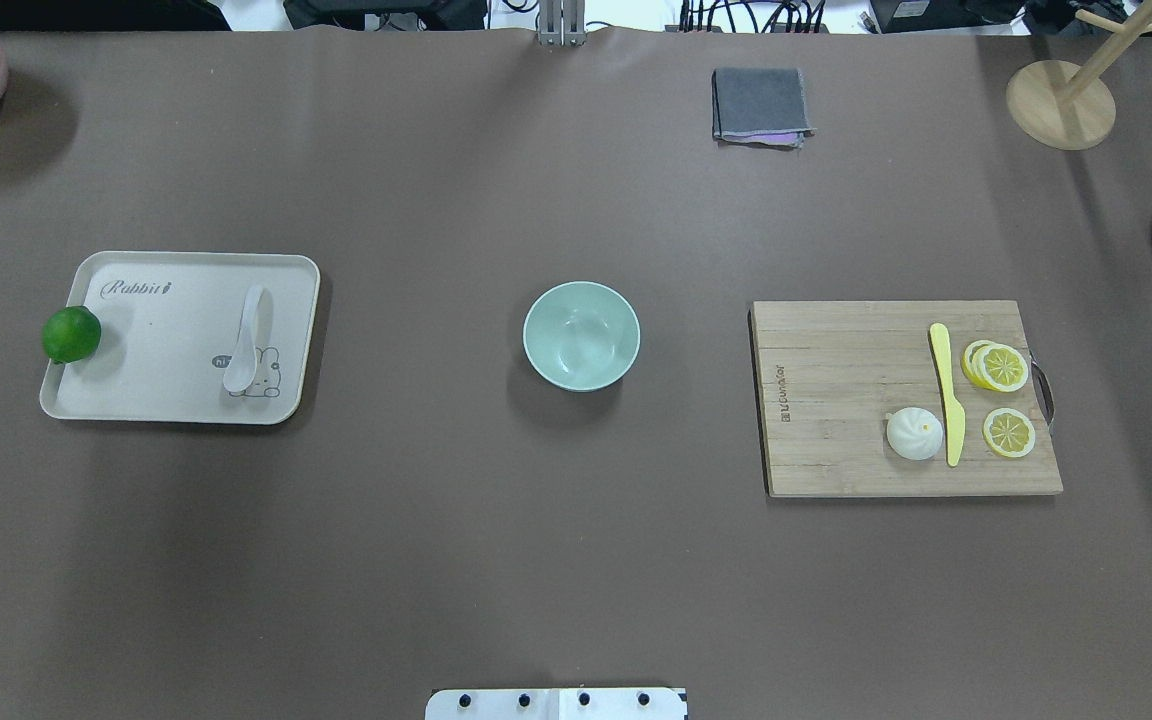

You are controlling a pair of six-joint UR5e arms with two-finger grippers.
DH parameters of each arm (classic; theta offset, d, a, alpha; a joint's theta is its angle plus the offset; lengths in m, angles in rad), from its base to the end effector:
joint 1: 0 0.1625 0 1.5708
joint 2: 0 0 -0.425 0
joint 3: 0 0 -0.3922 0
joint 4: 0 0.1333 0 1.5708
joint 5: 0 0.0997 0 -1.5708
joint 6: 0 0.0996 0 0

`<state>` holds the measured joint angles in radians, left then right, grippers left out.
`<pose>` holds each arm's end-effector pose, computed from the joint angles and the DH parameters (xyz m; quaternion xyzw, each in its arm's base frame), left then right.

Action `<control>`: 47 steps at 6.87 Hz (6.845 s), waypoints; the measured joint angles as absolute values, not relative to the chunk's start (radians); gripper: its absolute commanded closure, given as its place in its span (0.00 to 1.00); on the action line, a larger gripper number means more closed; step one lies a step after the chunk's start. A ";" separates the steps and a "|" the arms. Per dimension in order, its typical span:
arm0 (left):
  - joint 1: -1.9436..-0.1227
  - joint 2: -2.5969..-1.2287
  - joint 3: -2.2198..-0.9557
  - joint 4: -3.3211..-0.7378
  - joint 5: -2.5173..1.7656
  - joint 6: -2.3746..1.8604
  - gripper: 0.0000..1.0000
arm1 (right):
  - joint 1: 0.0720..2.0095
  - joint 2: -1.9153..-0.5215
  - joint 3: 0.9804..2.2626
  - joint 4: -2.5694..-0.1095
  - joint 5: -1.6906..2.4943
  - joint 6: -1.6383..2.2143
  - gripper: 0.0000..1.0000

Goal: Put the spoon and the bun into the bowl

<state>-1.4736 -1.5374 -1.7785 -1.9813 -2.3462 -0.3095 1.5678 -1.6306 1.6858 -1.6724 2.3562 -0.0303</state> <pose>-0.0153 -0.4983 0.5235 0.1883 0.4084 0.0144 0.8930 0.0615 -0.4627 0.6401 -0.0162 -0.3828 -0.0065 0.9237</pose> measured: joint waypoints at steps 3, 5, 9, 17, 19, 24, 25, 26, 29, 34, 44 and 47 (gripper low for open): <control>-1.360 -1.582 -1.762 -2.172 -2.350 -0.472 0.02 | 1.568 -1.634 1.688 -1.672 2.390 -0.031 0.00; -1.287 -1.661 -1.738 -2.200 -2.345 -0.731 0.02 | 1.568 -1.634 1.691 -1.671 2.395 -0.031 0.00; -1.091 -1.686 -1.751 -2.208 -2.045 -0.831 0.03 | 1.565 -1.624 1.698 -1.668 2.417 -0.031 0.00; -0.688 -1.746 -1.701 -2.213 -1.658 -1.057 0.04 | 1.557 -1.579 1.701 -1.652 2.454 0.005 0.00; -0.660 -1.765 -1.657 -2.215 -1.629 -1.067 0.48 | 1.557 -1.596 1.690 -1.589 2.461 0.023 0.00; -0.657 -1.770 -1.632 -2.216 -1.624 -1.061 0.61 | 1.521 -1.591 1.702 -1.549 2.462 0.074 0.00; -0.657 -1.770 -1.628 -2.216 -1.624 -1.061 0.92 | 1.518 -1.590 1.703 -1.548 2.464 0.076 0.00; -0.657 -1.771 -1.629 -2.215 -1.626 -1.062 1.00 | 1.517 -1.589 1.705 -1.547 2.466 0.077 0.00; -0.674 -1.769 -1.657 -2.209 -1.681 -1.062 1.00 | 1.512 -1.588 1.716 -1.547 2.471 0.079 0.00; -0.787 -1.951 -1.800 -1.935 -1.843 -1.072 1.00 | 1.243 -1.589 1.894 -1.386 2.391 0.478 0.00; -0.746 -2.227 -1.631 -1.881 -1.838 -1.209 1.00 | 0.685 -1.554 1.905 -1.195 1.990 0.983 1.00; -0.732 -2.261 -1.611 -1.882 -1.837 -1.221 1.00 | 0.668 -1.550 1.890 -1.203 1.989 0.986 1.00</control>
<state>-0.7316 -2.2605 -1.6108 -1.8824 -1.8371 -1.2212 0.6677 -1.5495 1.8896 -1.2031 1.9890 0.9863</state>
